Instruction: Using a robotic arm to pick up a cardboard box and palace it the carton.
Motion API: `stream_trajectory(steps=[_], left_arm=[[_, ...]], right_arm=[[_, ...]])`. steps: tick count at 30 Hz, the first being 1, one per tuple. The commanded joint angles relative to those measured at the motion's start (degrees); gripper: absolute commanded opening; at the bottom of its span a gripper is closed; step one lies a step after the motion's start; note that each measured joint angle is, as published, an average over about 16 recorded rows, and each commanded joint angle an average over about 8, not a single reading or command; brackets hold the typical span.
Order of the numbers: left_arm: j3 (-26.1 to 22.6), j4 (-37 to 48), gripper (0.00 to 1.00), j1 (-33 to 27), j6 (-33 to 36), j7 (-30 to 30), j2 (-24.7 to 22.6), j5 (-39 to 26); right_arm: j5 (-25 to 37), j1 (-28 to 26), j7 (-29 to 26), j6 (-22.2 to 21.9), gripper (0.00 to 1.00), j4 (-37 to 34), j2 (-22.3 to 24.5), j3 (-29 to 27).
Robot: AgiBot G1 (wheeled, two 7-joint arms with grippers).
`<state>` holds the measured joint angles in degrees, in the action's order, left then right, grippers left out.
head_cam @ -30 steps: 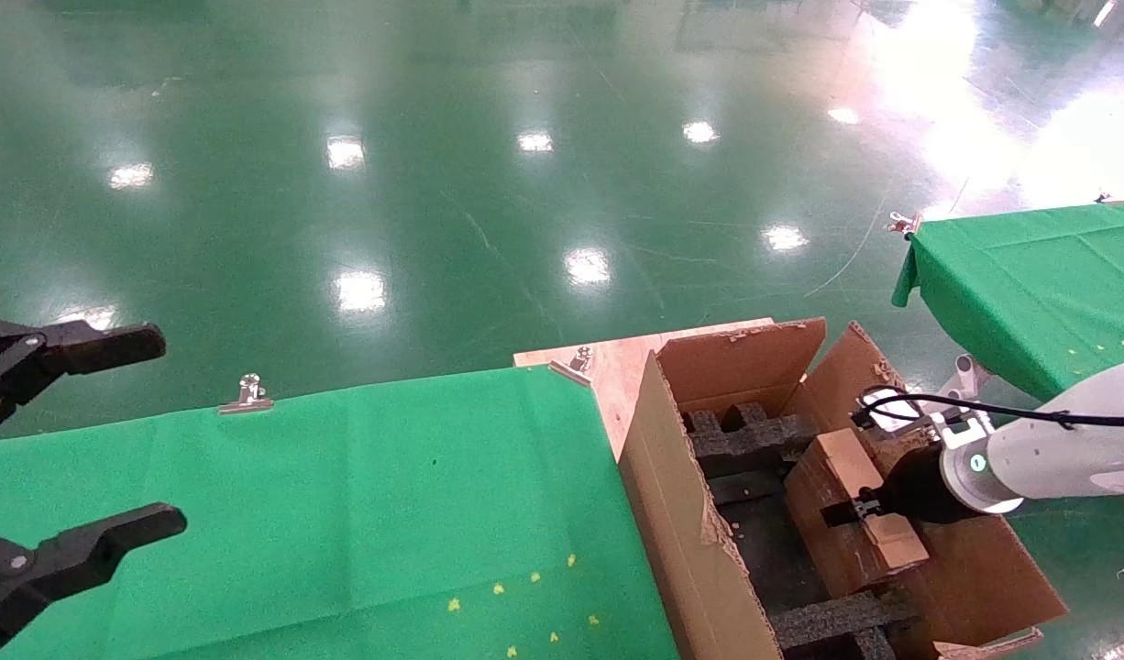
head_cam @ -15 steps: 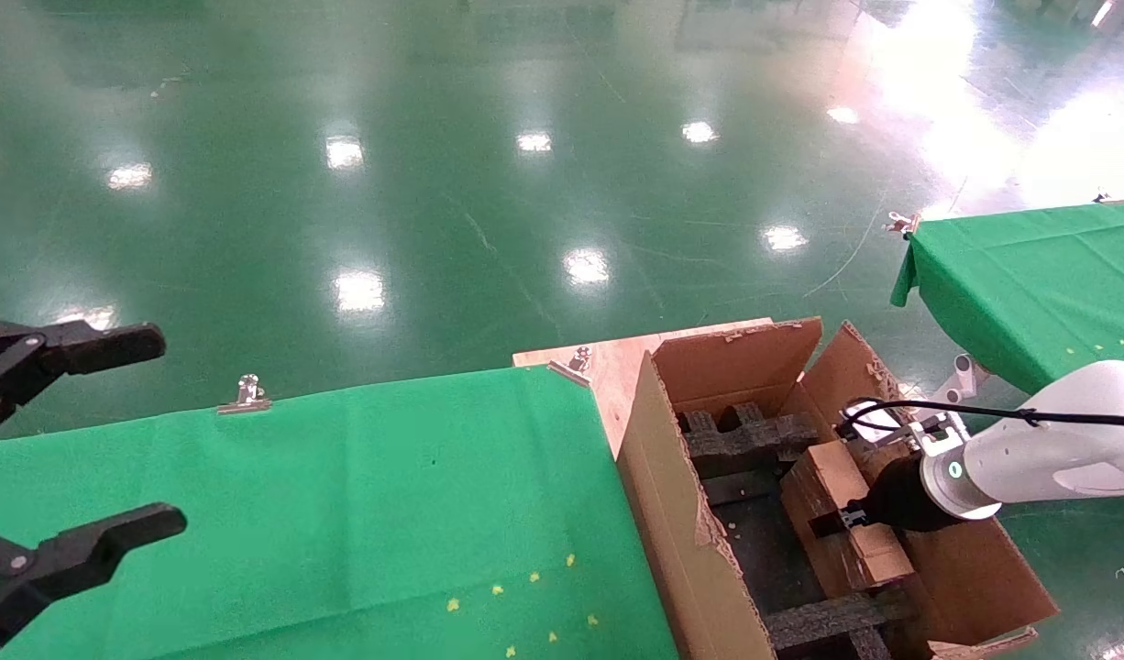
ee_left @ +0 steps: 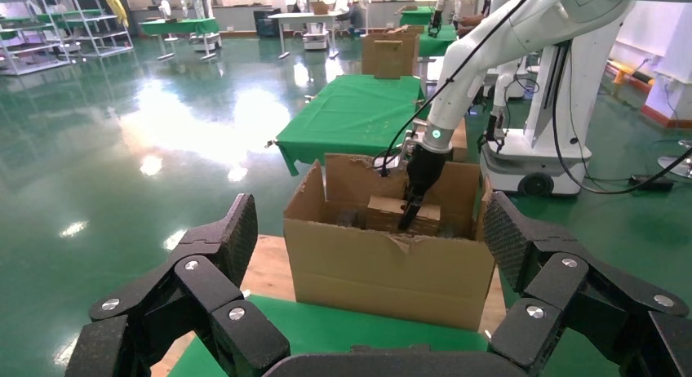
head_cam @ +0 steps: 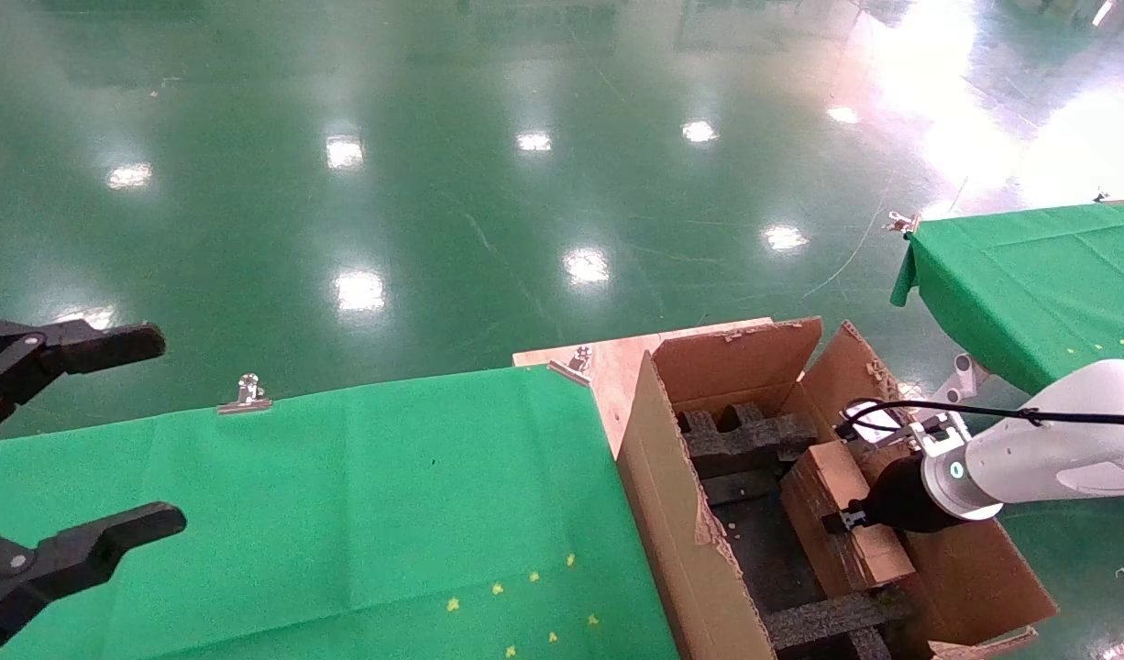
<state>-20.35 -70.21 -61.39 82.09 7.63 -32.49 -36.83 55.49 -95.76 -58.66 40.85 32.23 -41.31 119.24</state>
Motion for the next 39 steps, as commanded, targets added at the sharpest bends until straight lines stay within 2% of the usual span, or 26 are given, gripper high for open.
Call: stream_trajectory(steps=[1,16,26,30,33,39], left_arm=[[0.0,0.0,1.0,0.0,0.0,0.0,0.0,0.0],[0.0,0.0,1.0,0.0,0.0,0.0,0.0,0.0],[0.0,0.0,1.0,0.0,0.0,0.0,0.0,0.0],[0.0,0.0,1.0,0.0,0.0,0.0,0.0,0.0],[0.0,0.0,1.0,0.0,0.0,0.0,0.0,0.0],[0.0,0.0,1.0,0.0,0.0,0.0,0.0,0.0]], right_arm=[[0.02,-0.16,0.1,0.11,1.0,0.05,0.12,-0.02],[2.67,-5.28,-1.45,-1.02,1.0,5.21,3.37,0.76],[6.11,-15.31,-2.43,-3.61,1.0,14.12,7.27,-0.16],[4.65,-20.01,0.48,-4.1,1.0,22.36,10.87,-3.09],[1.17,-22.41,5.01,-3.47,1.0,29.26,14.43,-6.52],[-9.2,-23.39,14.27,2.06,1.0,36.17,19.44,-12.63]])
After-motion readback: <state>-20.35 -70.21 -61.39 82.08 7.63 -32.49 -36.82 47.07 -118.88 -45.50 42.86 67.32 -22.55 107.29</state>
